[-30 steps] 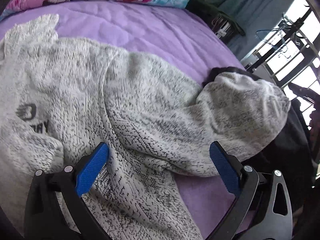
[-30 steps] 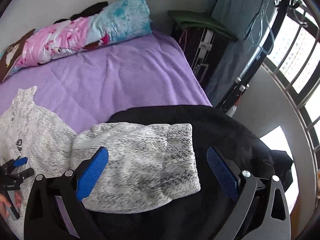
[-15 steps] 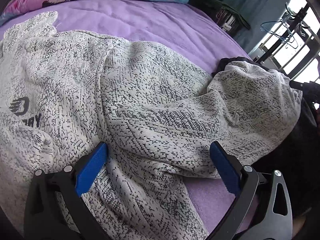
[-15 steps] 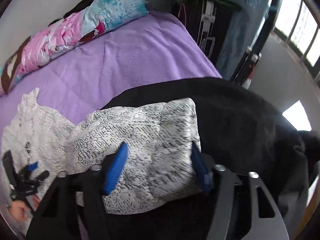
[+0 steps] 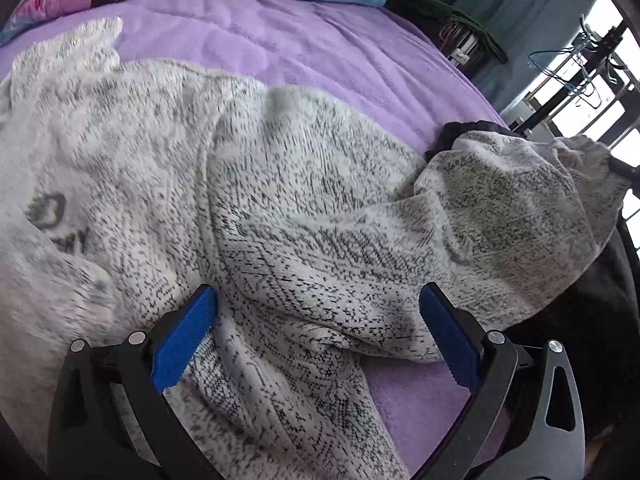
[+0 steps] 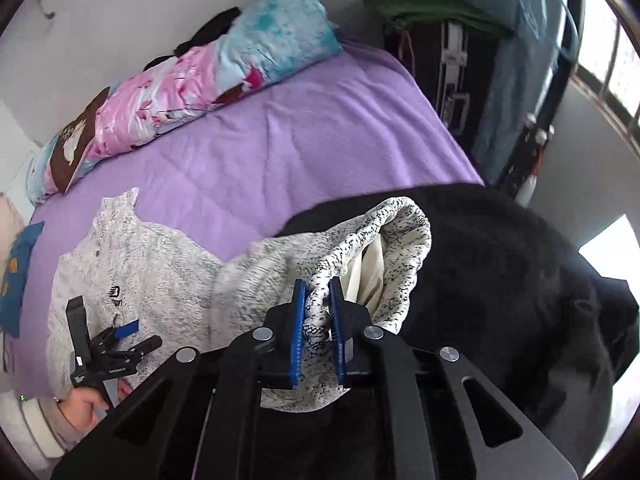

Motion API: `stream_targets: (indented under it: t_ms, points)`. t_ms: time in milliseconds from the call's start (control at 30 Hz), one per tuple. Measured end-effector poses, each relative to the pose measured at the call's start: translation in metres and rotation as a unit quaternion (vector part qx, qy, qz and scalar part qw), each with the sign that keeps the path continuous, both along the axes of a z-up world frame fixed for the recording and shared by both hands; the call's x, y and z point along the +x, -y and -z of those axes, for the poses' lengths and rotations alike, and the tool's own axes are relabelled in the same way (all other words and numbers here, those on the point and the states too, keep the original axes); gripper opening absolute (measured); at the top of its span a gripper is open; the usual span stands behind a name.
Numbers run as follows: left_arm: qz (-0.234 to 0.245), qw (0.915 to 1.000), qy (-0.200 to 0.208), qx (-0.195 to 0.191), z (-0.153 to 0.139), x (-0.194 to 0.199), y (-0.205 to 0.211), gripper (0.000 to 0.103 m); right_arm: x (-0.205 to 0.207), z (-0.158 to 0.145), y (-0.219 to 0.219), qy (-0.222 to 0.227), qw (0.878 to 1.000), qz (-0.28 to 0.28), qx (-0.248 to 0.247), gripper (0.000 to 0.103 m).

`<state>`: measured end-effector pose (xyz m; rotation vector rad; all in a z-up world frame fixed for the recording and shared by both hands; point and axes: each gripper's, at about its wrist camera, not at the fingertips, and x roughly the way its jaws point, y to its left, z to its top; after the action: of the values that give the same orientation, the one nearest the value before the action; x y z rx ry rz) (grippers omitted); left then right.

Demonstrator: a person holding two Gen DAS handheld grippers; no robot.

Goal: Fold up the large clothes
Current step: 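Lift the gripped sleeve with the right tool and carry it over the jacket body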

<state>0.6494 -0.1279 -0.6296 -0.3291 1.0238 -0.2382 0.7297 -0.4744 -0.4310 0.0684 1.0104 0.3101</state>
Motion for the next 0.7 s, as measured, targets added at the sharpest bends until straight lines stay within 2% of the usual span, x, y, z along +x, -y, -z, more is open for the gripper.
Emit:
stream_targets:
  t_ms: [100,167,267,400,500,567,700]
  points:
    - [-0.004,0.9991,0.04,0.014,-0.023,-0.008,-0.009,0.097,-0.01,-0.02,-0.018,0.013,1.0,-0.005,0.008,0.011]
    - [-0.02,0.9978,0.051,0.037,-0.033,-0.01,-0.018,0.097,-0.016,-0.034,-0.028,0.02,1.0,-0.006,0.017,0.011]
    - [-0.05,0.992,0.036,0.11,-0.034,-0.006,-0.032,0.097,-0.023,-0.048,-0.037,0.025,0.999,-0.004,0.027,0.011]
    - [-0.03,0.9856,-0.015,0.166,-0.008,0.011,-0.035,0.097,-0.027,-0.056,-0.047,0.027,0.999,-0.017,0.021,0.011]
    - [-0.027,0.9833,-0.016,0.179,0.008,0.012,-0.031,0.098,-0.03,-0.061,-0.057,0.025,0.999,-0.024,0.008,0.01]
    - [-0.034,0.9832,-0.03,0.177,0.018,0.015,-0.03,0.098,-0.034,-0.068,-0.065,0.027,0.999,-0.032,0.007,0.01]
    - [-0.031,0.9818,-0.044,0.182,0.019,0.019,-0.029,0.098,-0.039,-0.085,-0.085,0.037,0.998,-0.057,0.01,0.01]
